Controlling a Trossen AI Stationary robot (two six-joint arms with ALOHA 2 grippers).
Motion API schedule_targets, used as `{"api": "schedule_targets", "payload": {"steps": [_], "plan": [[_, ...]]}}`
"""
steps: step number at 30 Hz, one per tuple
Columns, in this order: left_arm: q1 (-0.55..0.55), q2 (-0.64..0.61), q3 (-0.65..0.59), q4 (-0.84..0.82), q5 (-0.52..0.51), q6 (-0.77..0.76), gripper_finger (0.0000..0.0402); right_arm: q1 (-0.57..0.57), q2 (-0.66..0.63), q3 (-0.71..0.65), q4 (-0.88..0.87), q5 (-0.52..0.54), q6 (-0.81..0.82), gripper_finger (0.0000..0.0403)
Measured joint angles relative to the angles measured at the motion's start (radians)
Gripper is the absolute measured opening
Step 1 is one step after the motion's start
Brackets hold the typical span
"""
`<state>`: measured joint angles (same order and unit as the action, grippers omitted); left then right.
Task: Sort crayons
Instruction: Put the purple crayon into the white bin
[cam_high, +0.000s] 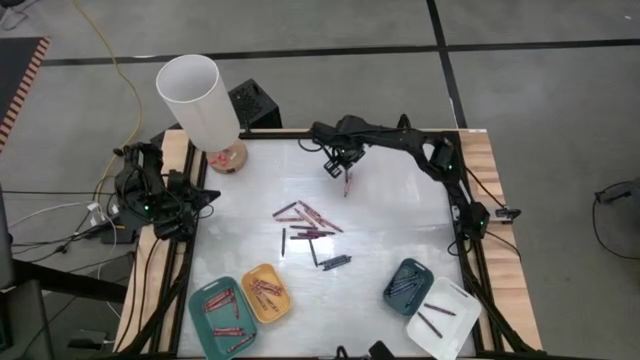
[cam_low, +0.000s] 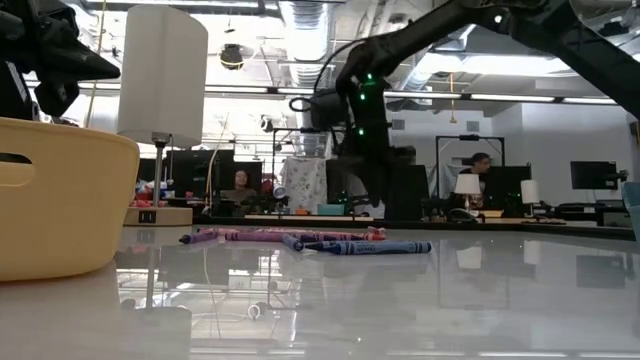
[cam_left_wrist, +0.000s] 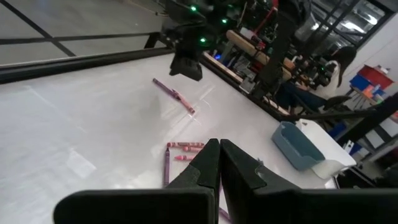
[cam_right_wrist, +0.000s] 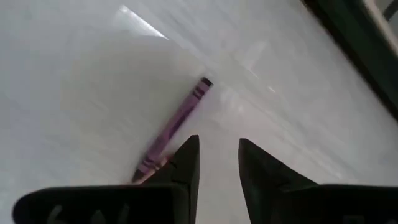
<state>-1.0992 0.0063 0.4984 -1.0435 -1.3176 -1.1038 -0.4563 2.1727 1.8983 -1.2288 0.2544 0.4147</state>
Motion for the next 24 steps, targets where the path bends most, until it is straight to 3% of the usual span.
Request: {"api": "schedule_targets", "payload": {"steps": [5,13,24], "plan": [[0.0,0.0,0.0,0.0,0.004,0.0,0.0,-0.011,-0.001,-0.023,0.072,-0.06,-0.018,0.0147],[0.0,0.0,0.0,0.0,0.004,0.0,0.0,-0.014,-0.001,-0.023,0.077,-0.047,0.024,0.024],[0.0,0.0,0.0,-0.002,0.005,0.0,0.0,-0.008,0.005,-0.079,0.174,-0.058,0.037,0.0245]]}}
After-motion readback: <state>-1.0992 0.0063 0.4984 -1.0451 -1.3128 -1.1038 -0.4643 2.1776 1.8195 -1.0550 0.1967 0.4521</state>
